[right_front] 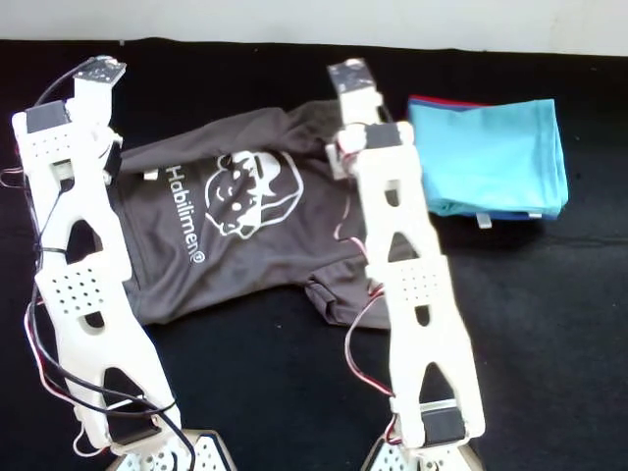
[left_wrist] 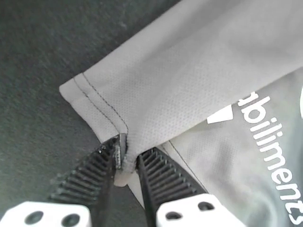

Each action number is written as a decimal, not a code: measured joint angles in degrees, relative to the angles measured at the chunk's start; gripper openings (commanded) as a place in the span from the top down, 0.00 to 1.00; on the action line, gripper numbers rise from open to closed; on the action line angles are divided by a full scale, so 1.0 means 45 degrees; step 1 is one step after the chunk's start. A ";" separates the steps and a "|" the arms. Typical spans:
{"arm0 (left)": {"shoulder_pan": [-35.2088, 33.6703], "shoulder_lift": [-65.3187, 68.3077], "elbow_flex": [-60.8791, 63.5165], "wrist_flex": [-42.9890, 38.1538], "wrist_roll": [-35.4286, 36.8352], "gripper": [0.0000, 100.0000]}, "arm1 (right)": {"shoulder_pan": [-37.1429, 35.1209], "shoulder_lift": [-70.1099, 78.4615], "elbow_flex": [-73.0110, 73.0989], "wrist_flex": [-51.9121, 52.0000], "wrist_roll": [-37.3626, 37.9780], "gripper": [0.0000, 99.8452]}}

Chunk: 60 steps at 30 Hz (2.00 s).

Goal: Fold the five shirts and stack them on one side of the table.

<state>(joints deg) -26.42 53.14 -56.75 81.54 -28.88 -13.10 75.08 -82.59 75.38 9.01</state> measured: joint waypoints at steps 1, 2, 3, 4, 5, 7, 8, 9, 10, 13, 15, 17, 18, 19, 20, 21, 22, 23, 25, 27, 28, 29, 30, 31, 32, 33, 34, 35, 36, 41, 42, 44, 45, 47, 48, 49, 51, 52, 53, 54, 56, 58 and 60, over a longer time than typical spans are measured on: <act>0.0000 0.0000 0.0000 0.0059 0.0000 0.99 | 0.0137 0.0000 0.0000 -0.0039 0.0000 0.99; -0.0020 0.0000 0.0000 0.0117 0.0000 0.99 | 0.0254 0.0000 0.0000 -0.0078 0.0000 0.99; -0.0020 0.0000 0.0000 0.0215 0.0000 0.99 | 0.0332 -0.0039 0.0000 -0.0156 0.0000 0.99; -0.0020 0.0000 0.0000 0.0313 0.0000 0.99 | 0.0391 -0.0117 0.0000 -0.0215 0.0000 0.99; -0.0020 0.0000 0.0000 0.0430 0.0000 0.99 | 0.0469 -0.0195 0.0000 -0.0293 0.0000 0.99; -0.0020 0.0000 -0.0137 0.0723 0.0000 0.99 | 0.0606 -0.0469 0.0000 -0.0352 0.0000 0.99; -0.0020 0.0000 -0.0391 0.0996 0.0000 0.99 | 0.0664 -0.0625 0.0000 -0.0352 0.0000 0.99; -0.0020 0.0000 -0.0723 0.1289 0.0000 0.99 | 0.0703 -0.0801 0.0000 -0.0352 0.0000 0.99; 0.0000 0.0000 -0.1114 0.1582 0.0000 0.99 | 0.0723 -0.1035 0.0000 -0.0352 0.0000 0.99; 0.0000 0.0000 -0.2676 0.2676 0.0000 0.99 | 0.0781 -0.1719 0.0000 -0.0352 0.0000 0.99; 0.0098 0.0000 -0.3868 0.3595 0.0000 0.99 | 0.0821 -0.2266 0.0000 -0.0137 0.0000 0.99; 0.0195 -0.0039 -0.4767 0.4083 0.0000 0.99 | 0.0821 -0.2911 0.0000 0.0527 0.0000 0.99; 0.0215 -0.0176 -0.4904 0.4181 0.0000 0.99 | 0.0821 -0.3243 0.0000 0.0918 0.0000 0.99; 0.0215 -0.0313 -0.4943 0.4278 0.0000 0.99 | 0.0821 -0.3536 0.0000 0.1368 0.0000 0.99; 0.0176 -0.0488 -0.4923 0.4337 0.0000 0.99 | 0.0821 -0.3829 0.0000 0.1817 0.0000 0.99; 0.0176 -0.0742 -0.4650 0.4337 0.0000 0.99 | 0.0821 -0.4083 0.0000 0.2208 0.0000 0.99; 0.0137 -0.1055 -0.4220 0.4376 0.0000 0.99 | 0.0821 -0.4317 0.0000 0.2579 0.0000 0.99; 0.0098 -0.1407 -0.3673 0.4415 0.0000 0.99 | 0.0821 -0.4532 0.0000 0.2969 0.0000 0.99; 0.0059 -0.2227 -0.2325 0.4415 0.0000 0.99 | 0.0821 -0.4884 0.0000 0.3751 0.0000 0.99; 0.0059 -0.3243 -0.0703 0.4415 -0.0215 0.99 | 0.0821 -0.5118 0.0000 0.4493 0.0000 0.99; 0.0059 -0.3790 0.0137 0.4415 -0.0332 0.99 | 0.0821 -0.5197 0.0000 0.4864 0.0000 0.99; 0.0059 -0.4357 0.0899 0.4415 -0.0449 0.99 | 0.0821 -0.5275 0.0000 0.5177 0.0000 0.99; 0.0059 -0.4884 0.1700 0.4415 -0.0586 0.99 | 0.0821 -0.5314 0.0000 0.5372 0.0000 0.99; 0.0059 -0.5392 0.2462 0.4415 -0.0723 0.99 | 0.0840 -0.5333 0.0000 0.5490 0.0000 0.99; 0.0059 -0.5841 0.3204 0.4415 -0.0860 0.99 | 0.0860 -0.5333 0.0000 0.5509 0.0000 0.99; 0.0059 -0.6232 0.3907 0.4415 -0.1035 0.99 | 0.0860 -0.5333 0.0000 0.5509 0.0000 0.99; 0.0059 -0.6545 0.4571 0.4415 -0.1211 0.99 | 0.0879 -0.5431 0.0000 0.5568 0.0000 0.99; 0.0059 -0.6838 0.5177 0.4415 -0.1309 0.99 | 0.0879 -0.5607 0.0059 0.5587 0.0000 0.99; 0.0059 -0.7072 0.5665 0.4415 -0.1368 0.99 | 0.0860 -0.5880 0.0195 0.5587 0.0000 0.99; 0.0059 -0.8147 0.7326 0.4415 -0.1582 0.99 | 0.0762 -0.8459 0.3614 0.5587 0.0000 0.99; 0.0059 -0.8322 0.7658 0.4415 -0.1661 0.99 | 0.0703 -0.9104 0.4708 0.5587 0.0000 0.99; 0.0059 -0.8615 0.8322 0.4415 -0.1700 0.99 | 0.0684 -1.0608 0.7150 0.5587 0.0000 0.99; 0.0059 -0.8713 0.8654 0.4415 -0.1739 0.99 | 0.0684 -1.1331 0.8420 0.5548 0.0000 0.99; 0.0059 -0.8889 0.9416 0.4239 -0.1739 0.99 | 0.0684 -1.2816 1.0921 0.5216 0.0000 0.99; 0.0059 -0.8987 0.9788 0.4142 -0.1739 0.99 | 0.0684 -1.3519 1.2151 0.4943 0.0000 0.99; 0.0059 -0.9104 1.0159 0.4083 -0.1739 0.99 | 0.0684 -1.4222 1.3343 0.4611 0.0000 0.99; 0.0059 -0.9377 1.0823 0.4044 -0.1778 0.99 | 0.0684 -1.5590 1.5609 0.3888 0.0000 0.99; 0.0059 -0.9573 1.1175 0.4005 -0.1915 0.99 | 0.0684 -1.6274 1.6684 0.3497 0.0000 0.99; 0.0059 -0.9748 1.1526 0.3966 -0.2149 0.99 | 0.0684 -1.6918 1.7680 0.3223 0.0059 0.99; 0.0020 -0.9924 1.1917 0.3849 -0.2383 0.99 | 0.0684 -1.7504 1.8559 0.2891 0.0176 0.99; -0.0254 -1.0237 1.2796 0.3419 -0.2755 0.99 | 0.0684 -1.8579 2.0181 0.2540 0.0332 0.99; -0.0586 -1.0413 1.3695 0.2794 -0.3009 0.99 | 0.0684 -1.9438 2.1451 0.2403 0.0430 0.99; -0.0821 -1.0510 1.4183 0.2364 -0.3106 0.99 | 0.0840 -2.0142 2.2115 0.2344 0.0567 0.99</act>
<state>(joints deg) -30.11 5.85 7.08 92.18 -42.86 -9.32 -15.56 16.92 85.93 11.56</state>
